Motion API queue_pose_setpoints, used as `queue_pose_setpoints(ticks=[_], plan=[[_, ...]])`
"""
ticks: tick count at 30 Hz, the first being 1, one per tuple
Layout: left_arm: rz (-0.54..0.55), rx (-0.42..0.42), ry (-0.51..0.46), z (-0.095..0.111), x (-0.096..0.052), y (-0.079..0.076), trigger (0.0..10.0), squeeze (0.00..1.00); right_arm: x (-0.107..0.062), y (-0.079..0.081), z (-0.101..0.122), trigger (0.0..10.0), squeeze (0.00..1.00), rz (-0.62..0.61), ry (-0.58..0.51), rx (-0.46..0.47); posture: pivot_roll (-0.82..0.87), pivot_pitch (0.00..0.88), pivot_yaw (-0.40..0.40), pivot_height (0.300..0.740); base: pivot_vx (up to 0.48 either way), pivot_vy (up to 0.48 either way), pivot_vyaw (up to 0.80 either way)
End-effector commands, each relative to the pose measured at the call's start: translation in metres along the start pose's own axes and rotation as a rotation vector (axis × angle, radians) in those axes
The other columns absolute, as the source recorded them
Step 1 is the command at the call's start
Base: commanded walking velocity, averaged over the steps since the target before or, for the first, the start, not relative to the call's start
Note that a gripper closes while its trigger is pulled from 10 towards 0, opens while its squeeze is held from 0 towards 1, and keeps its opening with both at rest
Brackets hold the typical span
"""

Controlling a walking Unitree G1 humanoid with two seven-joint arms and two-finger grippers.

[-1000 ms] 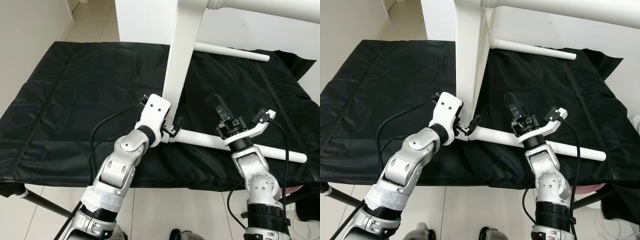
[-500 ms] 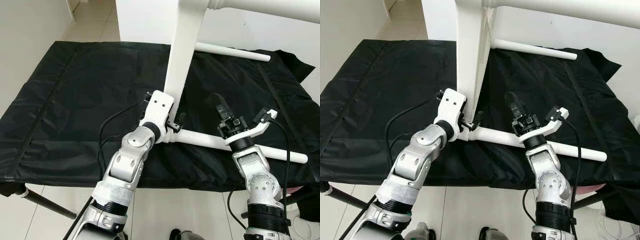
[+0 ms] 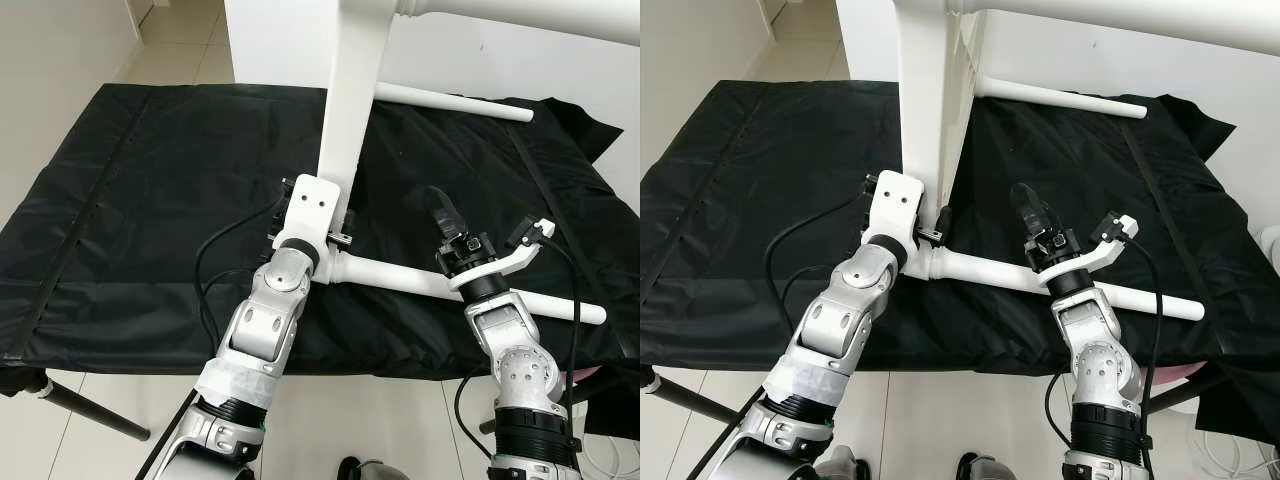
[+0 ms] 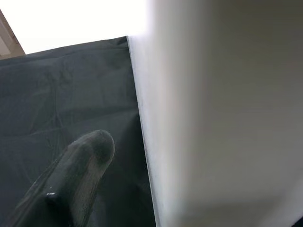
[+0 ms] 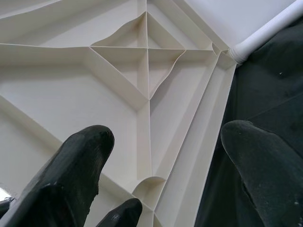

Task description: Building children table

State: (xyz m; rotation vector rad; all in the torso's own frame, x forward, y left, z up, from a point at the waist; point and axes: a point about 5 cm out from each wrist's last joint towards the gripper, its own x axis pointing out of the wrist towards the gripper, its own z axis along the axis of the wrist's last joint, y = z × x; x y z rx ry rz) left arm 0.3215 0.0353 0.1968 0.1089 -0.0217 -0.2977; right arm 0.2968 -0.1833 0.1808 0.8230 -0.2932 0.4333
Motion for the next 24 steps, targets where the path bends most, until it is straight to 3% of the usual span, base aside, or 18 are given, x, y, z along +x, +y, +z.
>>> queue_pose_setpoints(ticks=[1,10,16,24], plan=[[0.138,-0.02,-0.055,0.016,0.004,-0.004,10.0,0.0,0.001,-0.001,0.003,10.0,0.0,-0.012,-0.012,-0.019,0.01,0.096,-0.005,0.74,0.0,0.0,0.0],[0.077,-0.001,-0.112,0.009,-0.007,-0.011,10.0,0.0,0.003,0.0,0.005,10.0,0.0,-0.011,-0.019,-0.03,0.0,0.1,-0.009,0.74,0.0,0.0,0.0],[0.06,0.062,-0.169,0.002,-0.017,-0.016,10.0,0.0,0.006,-0.001,0.008,10.0,0.0,-0.008,-0.021,-0.032,-0.01,0.1,-0.028,0.74,0.0,0.0,0.0],[0.082,0.098,-0.184,0.003,-0.019,-0.021,10.0,0.0,0.01,0.002,0.006,10.0,0.0,0.002,-0.017,-0.027,-0.01,0.104,-0.037,0.74,0.0,0.0,0.0]])
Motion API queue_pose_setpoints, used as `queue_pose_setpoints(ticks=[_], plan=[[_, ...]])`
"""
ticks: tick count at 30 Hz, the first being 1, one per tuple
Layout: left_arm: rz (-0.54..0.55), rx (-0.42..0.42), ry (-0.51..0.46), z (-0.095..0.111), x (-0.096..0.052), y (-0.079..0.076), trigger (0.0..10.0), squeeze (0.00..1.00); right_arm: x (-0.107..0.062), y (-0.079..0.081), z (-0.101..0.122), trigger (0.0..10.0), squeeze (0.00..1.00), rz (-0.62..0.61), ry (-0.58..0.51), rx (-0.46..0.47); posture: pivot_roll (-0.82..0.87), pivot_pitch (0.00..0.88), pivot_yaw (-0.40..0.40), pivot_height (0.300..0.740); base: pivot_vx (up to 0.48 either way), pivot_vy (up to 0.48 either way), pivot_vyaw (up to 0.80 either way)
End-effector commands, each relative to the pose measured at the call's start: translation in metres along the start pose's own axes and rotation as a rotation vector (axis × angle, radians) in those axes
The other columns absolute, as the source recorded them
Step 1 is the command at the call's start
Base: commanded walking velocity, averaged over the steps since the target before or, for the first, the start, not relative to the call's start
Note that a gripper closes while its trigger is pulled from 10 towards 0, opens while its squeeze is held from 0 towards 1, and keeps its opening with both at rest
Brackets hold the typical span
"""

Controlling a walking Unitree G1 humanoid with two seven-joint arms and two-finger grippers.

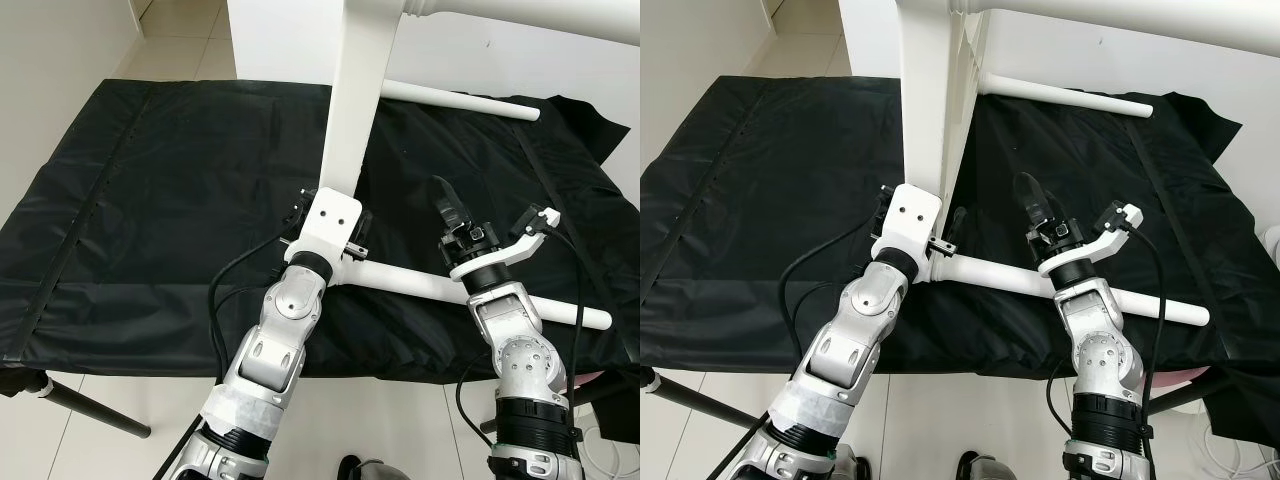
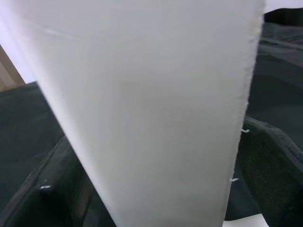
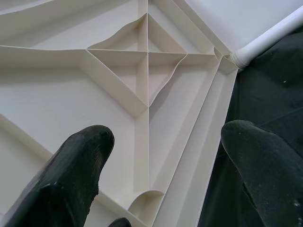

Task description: Building children table

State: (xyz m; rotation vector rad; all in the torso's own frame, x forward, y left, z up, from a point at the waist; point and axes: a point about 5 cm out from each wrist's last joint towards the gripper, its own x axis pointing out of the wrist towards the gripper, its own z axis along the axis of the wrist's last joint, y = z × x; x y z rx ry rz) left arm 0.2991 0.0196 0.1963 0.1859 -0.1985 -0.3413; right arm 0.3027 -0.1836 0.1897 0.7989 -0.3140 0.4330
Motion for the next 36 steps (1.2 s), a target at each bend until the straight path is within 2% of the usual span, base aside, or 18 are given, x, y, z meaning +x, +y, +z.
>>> queue_pose_setpoints(ticks=[1,8,12,28,36], plan=[[0.128,0.013,-0.005,0.0,-0.002,0.0,10.0,0.0,0.003,0.001,-0.001,10.0,0.0,-0.002,-0.001,0.001,-0.02,0.111,-0.039,0.74,0.0,0.0,0.0],[0.172,0.037,0.029,-0.006,0.001,0.0,10.0,0.0,0.004,0.005,-0.005,10.0,0.0,0.012,0.004,0.011,-0.02,0.115,-0.041,0.74,0.0,0.0,0.0],[0.243,0.044,0.04,-0.005,0.006,0.007,10.0,0.0,0.004,0.007,-0.006,10.0,0.0,0.008,0.003,0.013,-0.03,0.131,-0.038,0.74,0.0,0.0,0.0],[0.405,0.069,0.053,-0.003,0.011,0.026,10.0,0.0,0.008,0.013,-0.01,10.0,0.0,0.017,-0.007,0.035,-0.03,0.136,-0.041,0.74,0.0,0.0,0.0],[0.429,0.051,0.045,-0.001,0.011,0.027,10.0,0.0,0.01,0.015,-0.013,10.0,0.0,0.02,-0.008,0.047,-0.03,0.124,-0.048,0.74,0.0,0.0,0.0]])
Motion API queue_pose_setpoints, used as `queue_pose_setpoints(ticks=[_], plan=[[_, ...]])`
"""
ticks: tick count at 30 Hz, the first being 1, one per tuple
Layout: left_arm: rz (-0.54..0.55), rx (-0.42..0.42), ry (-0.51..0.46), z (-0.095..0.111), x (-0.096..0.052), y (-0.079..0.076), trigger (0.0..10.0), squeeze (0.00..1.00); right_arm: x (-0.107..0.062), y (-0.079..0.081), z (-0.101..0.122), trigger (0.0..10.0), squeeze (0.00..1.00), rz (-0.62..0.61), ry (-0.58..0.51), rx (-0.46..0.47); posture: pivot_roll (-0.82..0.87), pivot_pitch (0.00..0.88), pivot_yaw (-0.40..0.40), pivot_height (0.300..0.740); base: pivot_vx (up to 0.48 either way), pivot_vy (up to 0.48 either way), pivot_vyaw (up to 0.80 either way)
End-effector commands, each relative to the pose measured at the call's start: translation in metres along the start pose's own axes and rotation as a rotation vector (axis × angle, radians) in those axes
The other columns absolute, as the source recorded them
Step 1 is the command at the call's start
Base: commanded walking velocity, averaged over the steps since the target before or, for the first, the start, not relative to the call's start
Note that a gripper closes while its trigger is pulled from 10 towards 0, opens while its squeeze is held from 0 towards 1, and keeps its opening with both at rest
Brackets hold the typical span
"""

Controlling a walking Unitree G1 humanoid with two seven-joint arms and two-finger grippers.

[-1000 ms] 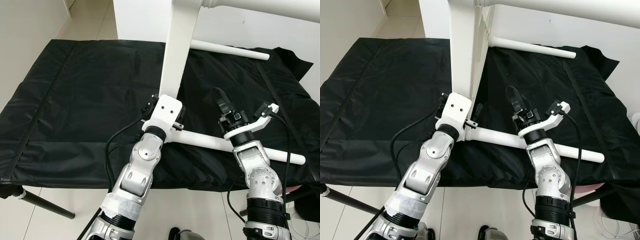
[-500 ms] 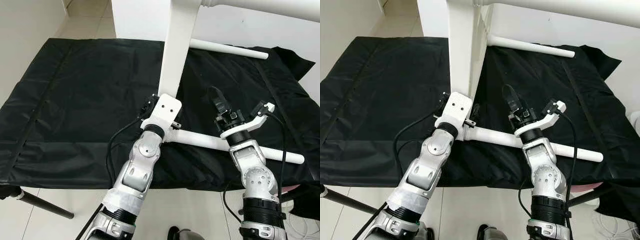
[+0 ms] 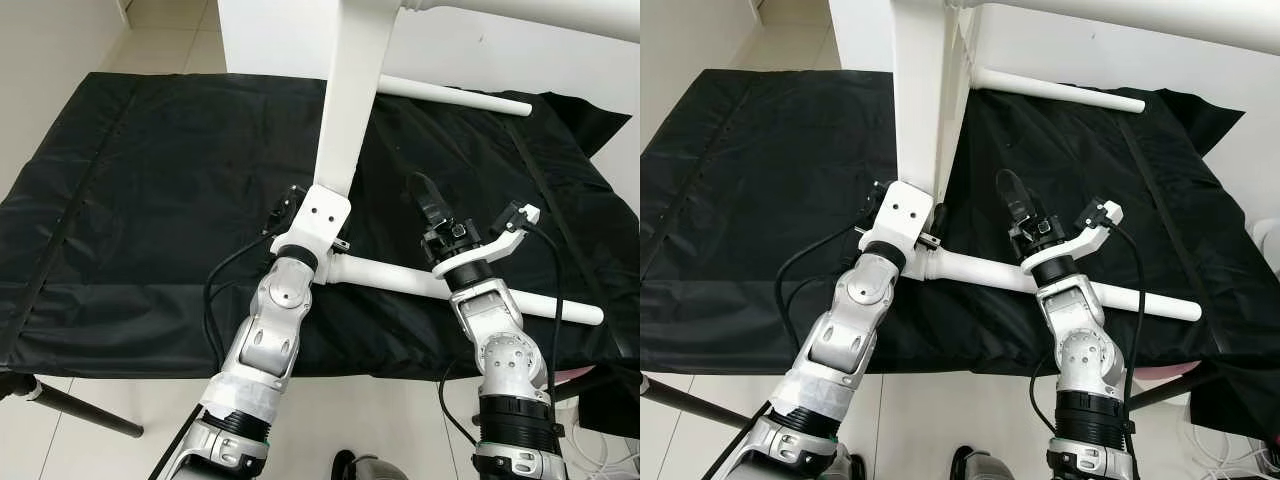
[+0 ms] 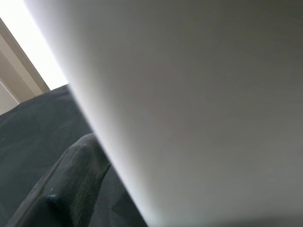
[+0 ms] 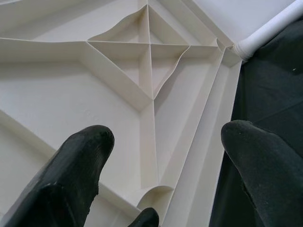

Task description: Building children table

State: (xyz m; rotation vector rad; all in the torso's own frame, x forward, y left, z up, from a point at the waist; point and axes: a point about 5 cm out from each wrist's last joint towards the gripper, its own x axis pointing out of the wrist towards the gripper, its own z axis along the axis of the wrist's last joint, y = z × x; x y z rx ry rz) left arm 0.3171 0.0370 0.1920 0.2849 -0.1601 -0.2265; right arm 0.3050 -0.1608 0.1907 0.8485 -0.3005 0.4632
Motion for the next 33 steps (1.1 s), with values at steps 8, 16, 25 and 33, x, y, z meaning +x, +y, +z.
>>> queue_pose_setpoints(ticks=[8,16,25,33], plan=[[0.31,-0.061,0.005,0.011,0.003,-0.001,10.0,0.0,0.005,0.004,0.003,10.0,0.0,0.01,-0.027,-0.002,-0.04,0.128,-0.042,0.74,0.0,0.0,0.0],[0.34,-0.087,-0.003,0.011,0.003,0.003,0.0,0.0,0.007,0.004,0.005,10.0,0.0,0.005,-0.038,0.001,-0.04,0.137,-0.044,0.74,0.0,0.0,0.0],[0.351,-0.096,-0.015,0.012,0.004,0.006,0.0,0.0,0.009,0.003,0.007,10.0,0.0,-0.001,-0.053,0.0,-0.04,0.141,-0.045,0.74,0.0,0.0,0.0],[0.395,-0.077,-0.01,0.008,0.0,0.022,0.0,0.0,0.008,0.002,0.007,10.0,0.0,-0.005,-0.053,-0.002,-0.02,0.142,-0.046,0.74,0.0,0.0,0.0]])
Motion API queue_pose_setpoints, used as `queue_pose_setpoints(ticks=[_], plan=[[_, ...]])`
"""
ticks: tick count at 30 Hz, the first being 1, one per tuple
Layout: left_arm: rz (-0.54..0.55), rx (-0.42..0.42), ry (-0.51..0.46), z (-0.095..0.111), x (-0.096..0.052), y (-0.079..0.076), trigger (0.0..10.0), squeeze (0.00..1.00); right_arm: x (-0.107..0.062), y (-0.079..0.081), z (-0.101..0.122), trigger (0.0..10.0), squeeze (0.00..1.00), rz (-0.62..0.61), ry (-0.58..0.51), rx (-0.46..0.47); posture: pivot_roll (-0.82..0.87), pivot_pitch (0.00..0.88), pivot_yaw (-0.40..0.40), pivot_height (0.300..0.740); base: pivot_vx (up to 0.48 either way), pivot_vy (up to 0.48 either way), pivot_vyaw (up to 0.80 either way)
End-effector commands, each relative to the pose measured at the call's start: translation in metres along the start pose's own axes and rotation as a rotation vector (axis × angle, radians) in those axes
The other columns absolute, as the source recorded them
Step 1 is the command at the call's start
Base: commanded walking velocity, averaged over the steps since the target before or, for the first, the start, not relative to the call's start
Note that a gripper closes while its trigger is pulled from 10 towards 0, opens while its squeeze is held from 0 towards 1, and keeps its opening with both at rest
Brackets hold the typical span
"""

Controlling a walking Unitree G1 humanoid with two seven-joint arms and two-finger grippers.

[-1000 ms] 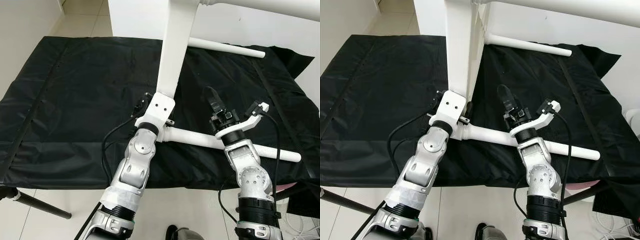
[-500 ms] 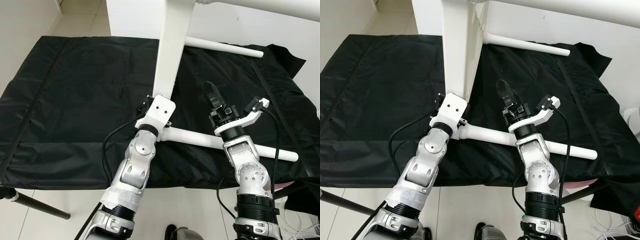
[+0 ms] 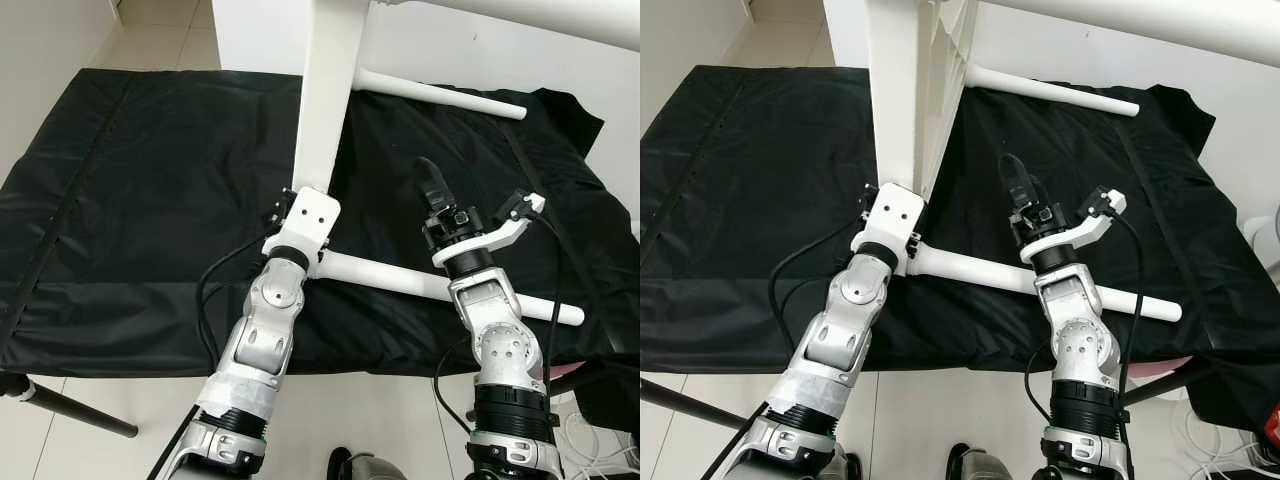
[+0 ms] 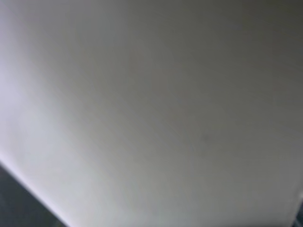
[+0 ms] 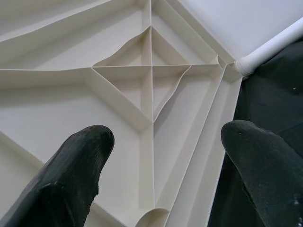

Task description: Building children table

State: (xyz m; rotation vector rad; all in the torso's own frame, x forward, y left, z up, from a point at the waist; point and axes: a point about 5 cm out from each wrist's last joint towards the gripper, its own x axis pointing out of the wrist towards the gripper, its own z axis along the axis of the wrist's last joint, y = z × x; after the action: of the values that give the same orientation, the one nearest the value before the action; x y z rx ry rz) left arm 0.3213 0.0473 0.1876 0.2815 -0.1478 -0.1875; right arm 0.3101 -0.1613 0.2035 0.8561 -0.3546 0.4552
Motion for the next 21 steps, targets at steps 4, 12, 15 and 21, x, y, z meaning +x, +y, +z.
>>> queue_pose_setpoints(ticks=[4,12,15,21], plan=[[0.388,-0.062,-0.032,0.015,-0.005,0.025,0.0,0.0,-0.003,-0.005,-0.002,10.0,0.0,-0.024,-0.001,0.0,-0.01,0.141,-0.044,0.74,0.0,0.0,0.0],[0.488,-0.015,-0.034,0.012,-0.015,0.062,0.0,0.0,-0.003,-0.009,-0.001,10.0,0.0,-0.03,-0.002,-0.005,0.01,0.13,-0.04,0.74,0.0,0.0,0.0],[0.532,-0.005,-0.033,0.012,-0.02,0.075,0.0,0.0,-0.002,-0.01,-0.001,10.0,0.0,-0.03,-0.005,-0.01,0.01,0.127,-0.042,0.74,0.0,0.0,0.0],[0.565,-0.008,-0.028,0.013,-0.023,0.083,0.0,0.0,0.0,-0.011,0.0,10.0,0.0,-0.03,-0.005,-0.01,0.02,0.136,-0.051,0.74,0.0,0.0,0.0]])
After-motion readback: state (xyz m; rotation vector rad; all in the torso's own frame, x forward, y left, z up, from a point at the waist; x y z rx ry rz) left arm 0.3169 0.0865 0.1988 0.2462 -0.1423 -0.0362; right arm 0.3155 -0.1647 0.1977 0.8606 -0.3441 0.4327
